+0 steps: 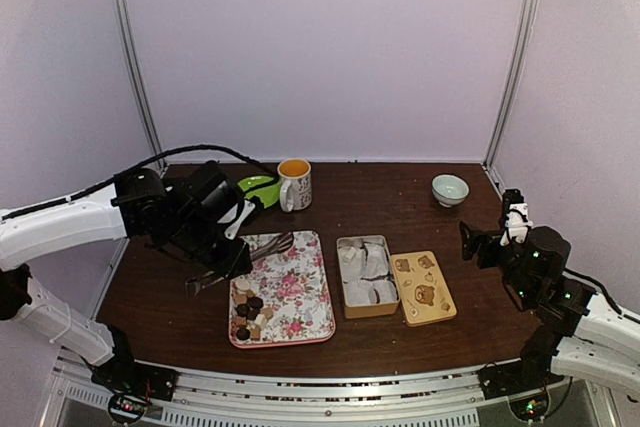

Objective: Pack the chocolate

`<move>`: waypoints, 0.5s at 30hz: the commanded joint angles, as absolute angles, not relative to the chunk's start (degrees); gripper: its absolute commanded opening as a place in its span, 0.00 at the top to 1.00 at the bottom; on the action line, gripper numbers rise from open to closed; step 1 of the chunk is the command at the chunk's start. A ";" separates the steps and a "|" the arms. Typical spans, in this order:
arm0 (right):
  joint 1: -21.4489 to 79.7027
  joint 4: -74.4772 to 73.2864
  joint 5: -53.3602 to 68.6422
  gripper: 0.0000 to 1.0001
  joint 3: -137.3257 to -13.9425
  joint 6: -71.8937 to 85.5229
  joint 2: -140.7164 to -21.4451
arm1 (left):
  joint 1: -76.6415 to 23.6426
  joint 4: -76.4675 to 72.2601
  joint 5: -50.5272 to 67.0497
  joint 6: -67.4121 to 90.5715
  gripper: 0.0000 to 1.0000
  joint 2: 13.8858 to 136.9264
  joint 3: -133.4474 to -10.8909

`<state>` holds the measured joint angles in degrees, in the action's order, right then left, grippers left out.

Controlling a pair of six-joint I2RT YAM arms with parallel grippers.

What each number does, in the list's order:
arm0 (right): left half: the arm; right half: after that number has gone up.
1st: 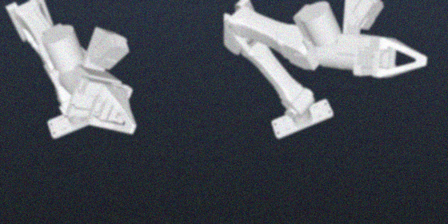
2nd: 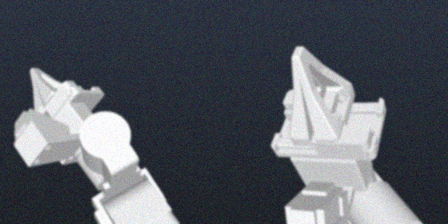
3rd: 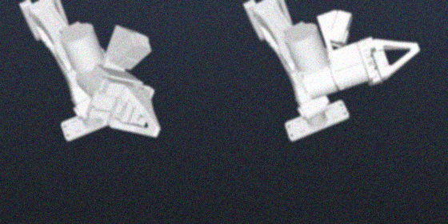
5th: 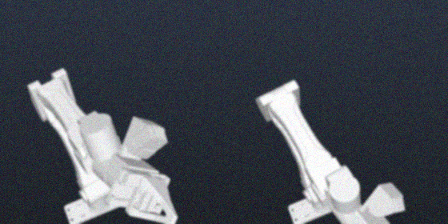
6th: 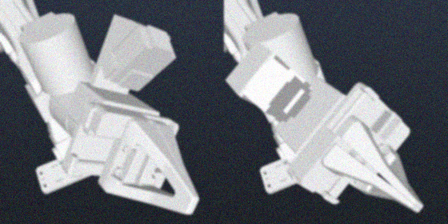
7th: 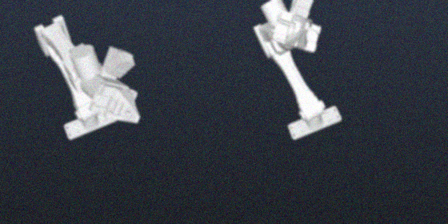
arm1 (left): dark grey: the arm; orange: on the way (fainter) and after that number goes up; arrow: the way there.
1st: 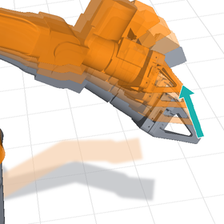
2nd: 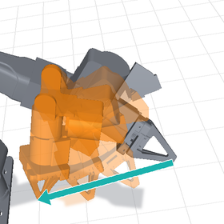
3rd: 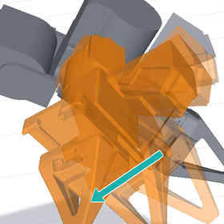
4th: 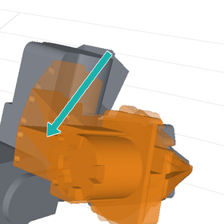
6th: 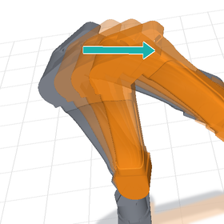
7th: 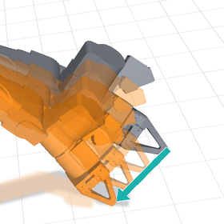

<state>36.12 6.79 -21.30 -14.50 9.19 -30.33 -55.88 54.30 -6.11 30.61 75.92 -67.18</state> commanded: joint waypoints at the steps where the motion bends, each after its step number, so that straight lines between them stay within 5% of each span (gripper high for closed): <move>1: 35.93 6.59 -22.26 0.00 -14.09 9.40 -30.06 | -56.15 42.09 0.59 30.88 0.76 74.80 -67.63; 15: 35.96 6.68 -22.07 0.00 -14.00 9.32 -29.98 | -57.36 21.26 11.86 35.30 0.75 88.06 -68.99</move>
